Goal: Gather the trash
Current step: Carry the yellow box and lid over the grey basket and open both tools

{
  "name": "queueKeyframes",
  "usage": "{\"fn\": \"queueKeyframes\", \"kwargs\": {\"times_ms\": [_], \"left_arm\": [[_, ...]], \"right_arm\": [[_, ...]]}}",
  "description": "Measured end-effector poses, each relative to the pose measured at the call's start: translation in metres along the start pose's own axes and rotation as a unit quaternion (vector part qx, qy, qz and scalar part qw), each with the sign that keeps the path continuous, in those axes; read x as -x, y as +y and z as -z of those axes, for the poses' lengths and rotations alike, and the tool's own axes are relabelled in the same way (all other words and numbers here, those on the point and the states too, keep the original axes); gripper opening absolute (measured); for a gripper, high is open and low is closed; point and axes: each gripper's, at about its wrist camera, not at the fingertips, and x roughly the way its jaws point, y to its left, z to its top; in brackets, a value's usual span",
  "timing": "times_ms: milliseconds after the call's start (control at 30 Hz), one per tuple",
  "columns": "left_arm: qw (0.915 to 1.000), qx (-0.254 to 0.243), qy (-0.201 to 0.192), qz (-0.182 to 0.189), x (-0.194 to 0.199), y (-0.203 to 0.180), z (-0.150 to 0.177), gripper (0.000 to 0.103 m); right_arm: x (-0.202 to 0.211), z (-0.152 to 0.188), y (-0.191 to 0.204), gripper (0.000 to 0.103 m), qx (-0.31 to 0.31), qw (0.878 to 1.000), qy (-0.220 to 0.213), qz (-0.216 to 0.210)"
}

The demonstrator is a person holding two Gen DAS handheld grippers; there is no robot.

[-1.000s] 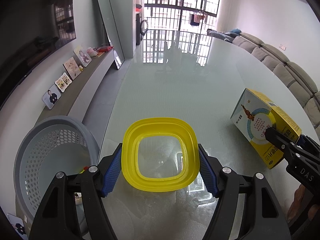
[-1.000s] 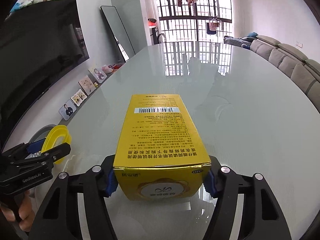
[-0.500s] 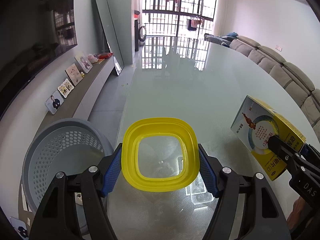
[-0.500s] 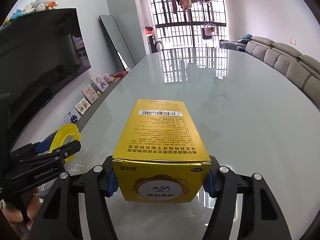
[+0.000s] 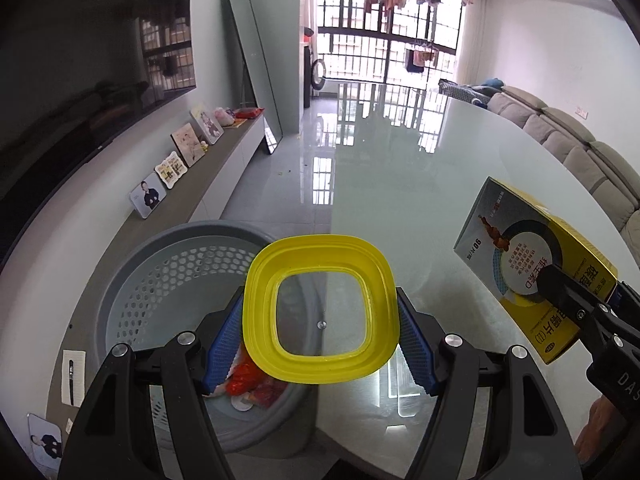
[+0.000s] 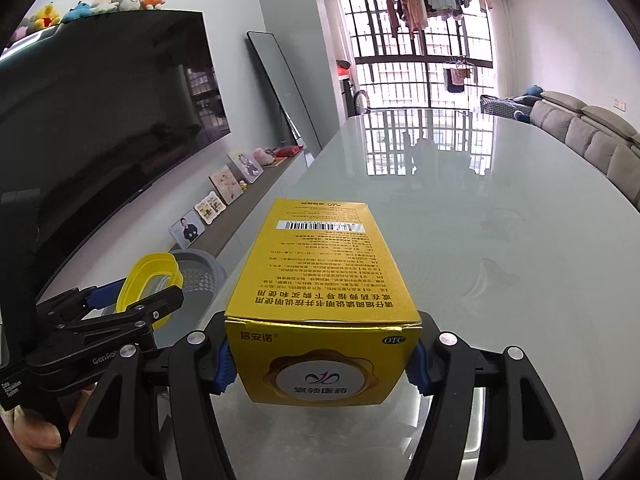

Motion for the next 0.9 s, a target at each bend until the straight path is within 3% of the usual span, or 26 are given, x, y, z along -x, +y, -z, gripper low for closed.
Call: {"fn": "queueKeyframes", "kwargs": {"times_ms": [433, 633, 900], "left_arm": [[0.9932, 0.076, 0.021, -0.086, -0.007, 0.108, 0.021, 0.068], [0.9895, 0.095, 0.026, -0.105, -0.01, 0.13, 0.028, 0.068], [0.9862, 0.108, 0.033, -0.12, -0.014, 0.145, 0.032, 0.071]], "right_arm": [[-0.058, -0.011, 0.111, 0.062, 0.083, 0.99, 0.043, -0.105], [-0.087, -0.011, 0.148, 0.062, 0.11, 0.982, 0.07, -0.135], [-0.112, -0.012, 0.162, 0.063, 0.123, 0.978, 0.092, -0.145]]}}
